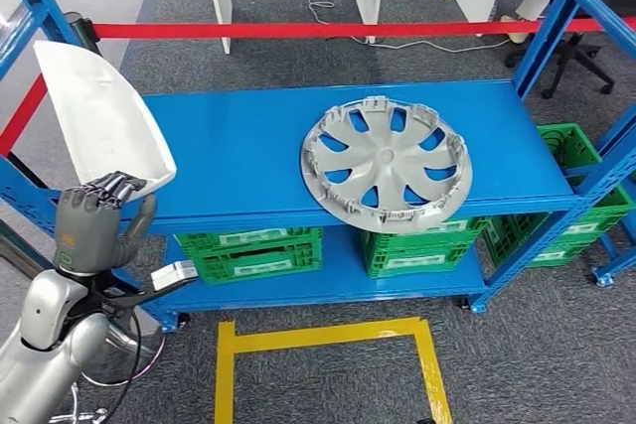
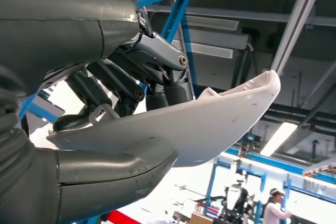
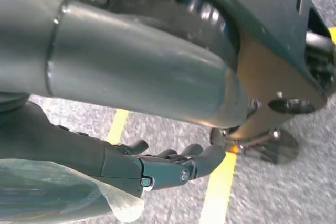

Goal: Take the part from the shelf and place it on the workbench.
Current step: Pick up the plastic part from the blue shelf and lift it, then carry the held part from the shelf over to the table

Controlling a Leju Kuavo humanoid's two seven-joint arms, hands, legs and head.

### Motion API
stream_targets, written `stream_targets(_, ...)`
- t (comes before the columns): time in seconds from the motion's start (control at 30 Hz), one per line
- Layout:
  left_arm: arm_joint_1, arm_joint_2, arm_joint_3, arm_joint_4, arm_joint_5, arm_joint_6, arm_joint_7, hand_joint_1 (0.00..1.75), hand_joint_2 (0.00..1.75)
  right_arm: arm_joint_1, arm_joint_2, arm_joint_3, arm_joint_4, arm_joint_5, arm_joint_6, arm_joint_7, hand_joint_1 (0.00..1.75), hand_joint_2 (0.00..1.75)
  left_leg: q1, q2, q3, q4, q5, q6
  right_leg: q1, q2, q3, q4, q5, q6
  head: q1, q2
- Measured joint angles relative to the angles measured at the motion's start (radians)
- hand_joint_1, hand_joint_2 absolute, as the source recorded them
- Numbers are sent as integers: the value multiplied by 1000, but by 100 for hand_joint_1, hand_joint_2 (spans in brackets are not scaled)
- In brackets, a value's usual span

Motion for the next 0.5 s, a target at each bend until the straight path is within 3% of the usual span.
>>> stream_targets(0.1, -10, 0, -24, 6, -8, -2, 5, 175, 175, -1, 0, 0, 0, -1, 4, 0, 0, 0, -3, 3, -36, -2, 30, 16, 1, 3, -57, 169, -124, 7, 7, 0)
stream_targets(0.13, -10, 0, -31, 8, -9, -2, 9, 175, 175, -1, 0, 0, 0, -2, 5, -1, 0, 0, -5, 3, -49, -1, 40, 18, 1, 3, -68, 224, -144, 8, 8, 0)
stream_targets(0.17, -11, 0, -37, 10, -9, -2, 13, 175, 175, -1, 0, 0, 0, -4, 5, -2, 0, 0, -7, 3, -61, 0, 49, 18, 1, 3, -66, 249, -140, 8, 8, 0)
stream_targets(0.2, -12, 0, -42, 11, -9, -2, 18, 175, 175, -1, 0, 1, 0, -6, 5, -2, 0, 0, -9, 3, -74, 1, 58, 17, 1, 3, -45, 238, -119, 7, 9, 0)
stream_targets(0.27, -15, 1, -49, 13, -9, -1, 24, 175, 175, -2, -1, 0, 0, -9, 5, -4, 0, 0, -10, 2, -95, 6, 73, 12, 2, 4, 43, 120, -67, 1, 9, 0)
stream_targets(0.33, -21, 4, -54, 13, -9, 1, 30, 175, 175, -6, -2, 0, -1, -11, 4, -6, 0, 0, -13, 1, -109, 13, 86, 4, 4, 7, 132, -12, -61, -7, 9, 0)
stream_targets(0.37, -24, 6, -57, 13, -9, 2, 34, 175, 175, -7, -2, 0, -2, -12, 3, -8, 0, 0, -14, 1, -114, 16, 93, -1, 6, 8, 152, -46, -69, -10, 9, 0)
stream_targets(0.43, -28, 10, -59, 13, -8, 3, 37, 175, 175, -7, -2, 1, -5, -15, 1, -10, 0, 0, -14, 1, -120, 17, 105, -13, 7, 7, 151, -62, -66, -22, 9, 0)
stream_targets(0.5, -29, 15, -60, 13, -8, 3, 38, 175, 175, -5, -2, 1, -9, -19, -1, -12, 0, 0, -10, 0, -130, 37, 72, -26, 5, 2, 132, -64, -50, -42, 8, 0)
